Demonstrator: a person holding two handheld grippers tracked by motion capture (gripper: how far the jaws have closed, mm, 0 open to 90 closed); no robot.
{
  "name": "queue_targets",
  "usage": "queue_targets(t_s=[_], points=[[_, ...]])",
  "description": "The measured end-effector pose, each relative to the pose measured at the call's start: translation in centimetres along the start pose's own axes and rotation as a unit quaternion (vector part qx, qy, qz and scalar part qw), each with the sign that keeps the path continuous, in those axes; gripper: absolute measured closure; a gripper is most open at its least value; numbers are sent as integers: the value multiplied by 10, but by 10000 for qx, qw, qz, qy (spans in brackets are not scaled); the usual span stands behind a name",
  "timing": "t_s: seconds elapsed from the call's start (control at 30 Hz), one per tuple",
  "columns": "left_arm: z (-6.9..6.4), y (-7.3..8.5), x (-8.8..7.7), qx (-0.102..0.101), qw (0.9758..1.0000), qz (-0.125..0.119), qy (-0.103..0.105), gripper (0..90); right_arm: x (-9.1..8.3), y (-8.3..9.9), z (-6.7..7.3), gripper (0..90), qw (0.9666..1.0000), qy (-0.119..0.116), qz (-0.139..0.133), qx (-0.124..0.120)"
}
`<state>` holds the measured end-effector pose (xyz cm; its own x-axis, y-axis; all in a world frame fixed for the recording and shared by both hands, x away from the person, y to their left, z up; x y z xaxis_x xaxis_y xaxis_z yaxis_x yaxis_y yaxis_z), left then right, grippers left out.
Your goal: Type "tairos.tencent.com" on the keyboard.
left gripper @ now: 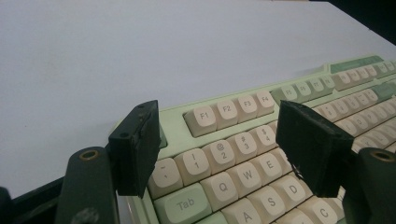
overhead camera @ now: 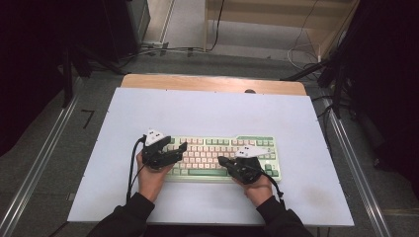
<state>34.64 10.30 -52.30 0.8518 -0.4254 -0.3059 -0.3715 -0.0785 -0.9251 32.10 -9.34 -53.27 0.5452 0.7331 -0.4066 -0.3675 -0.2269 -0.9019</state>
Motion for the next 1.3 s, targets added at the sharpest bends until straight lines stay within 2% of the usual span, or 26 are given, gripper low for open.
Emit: queue_targets(t_s=[0.23, 0.7, 1.3], points=[[-1, 0, 0, -1, 10000, -1, 13, 313, 9, 5, 9, 873, 9998, -77, 160, -121], [-2, 1, 1, -9, 10000, 6, 29, 319, 14, 8, 12, 873, 9995, -76, 263, -172], [-3, 2, 1, -4, 10000, 26, 50, 319, 15, 9, 13, 873, 9994, -84, 264, -224]])
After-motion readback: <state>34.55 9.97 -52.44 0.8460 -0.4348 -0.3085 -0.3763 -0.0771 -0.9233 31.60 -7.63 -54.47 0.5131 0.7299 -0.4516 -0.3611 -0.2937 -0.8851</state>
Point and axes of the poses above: each handheld gripper's, and its own axes: x roughly forward along the jaws, y roughly out of its underside, z roughly to its left, the point moved 8 cm from there along x, roughly forward along the jaws, and after that the axes turned 12 degrees about -z, right-handed, at the moved point
